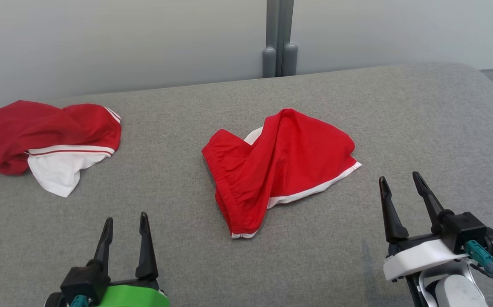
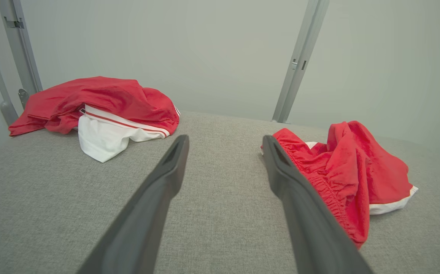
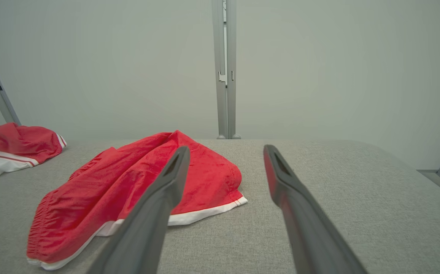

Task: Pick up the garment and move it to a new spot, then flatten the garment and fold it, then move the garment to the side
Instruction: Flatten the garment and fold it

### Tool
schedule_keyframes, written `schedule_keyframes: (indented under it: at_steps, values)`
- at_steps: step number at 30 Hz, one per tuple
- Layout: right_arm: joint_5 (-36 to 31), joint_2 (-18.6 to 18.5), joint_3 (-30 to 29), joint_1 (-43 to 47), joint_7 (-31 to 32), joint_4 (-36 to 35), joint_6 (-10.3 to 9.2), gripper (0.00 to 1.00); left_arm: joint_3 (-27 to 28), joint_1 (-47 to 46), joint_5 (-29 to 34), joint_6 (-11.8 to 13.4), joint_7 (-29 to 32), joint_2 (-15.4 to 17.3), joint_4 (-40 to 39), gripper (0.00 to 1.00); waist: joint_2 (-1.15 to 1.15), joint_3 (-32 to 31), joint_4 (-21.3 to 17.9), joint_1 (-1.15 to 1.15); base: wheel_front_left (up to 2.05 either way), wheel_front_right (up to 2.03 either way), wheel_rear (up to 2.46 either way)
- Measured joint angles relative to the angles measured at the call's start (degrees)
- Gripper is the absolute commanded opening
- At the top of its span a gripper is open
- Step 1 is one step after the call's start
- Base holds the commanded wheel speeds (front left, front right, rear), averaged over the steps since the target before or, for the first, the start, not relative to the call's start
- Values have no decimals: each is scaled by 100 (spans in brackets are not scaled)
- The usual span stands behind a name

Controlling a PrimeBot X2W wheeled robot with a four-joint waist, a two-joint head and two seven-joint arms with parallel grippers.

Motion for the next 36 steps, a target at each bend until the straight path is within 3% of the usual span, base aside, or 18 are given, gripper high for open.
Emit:
schedule_keyframes:
  at_steps: [12,16,24,36]
  values:
    - [42,0,35,-26,0,10,0,100,33,0,27,-54,0,-11,68,100,0,-24,73,0,0,0,0]
    - [47,1,46,-25,0,18,0,100,-158,-1,24,-183,-1,-14,275,100,0,-26,61,0,0,0,0]
    - [53,2,40,-20,0,62,0,100,-827,-347,85,-654,126,-19,1170,100,0,7,-56,0,0,0,0]
    - [60,3,101,-24,0,90,0,100,-1663,-1142,288,-1023,260,19,2716,100,0,114,-418,0,0,0,0]
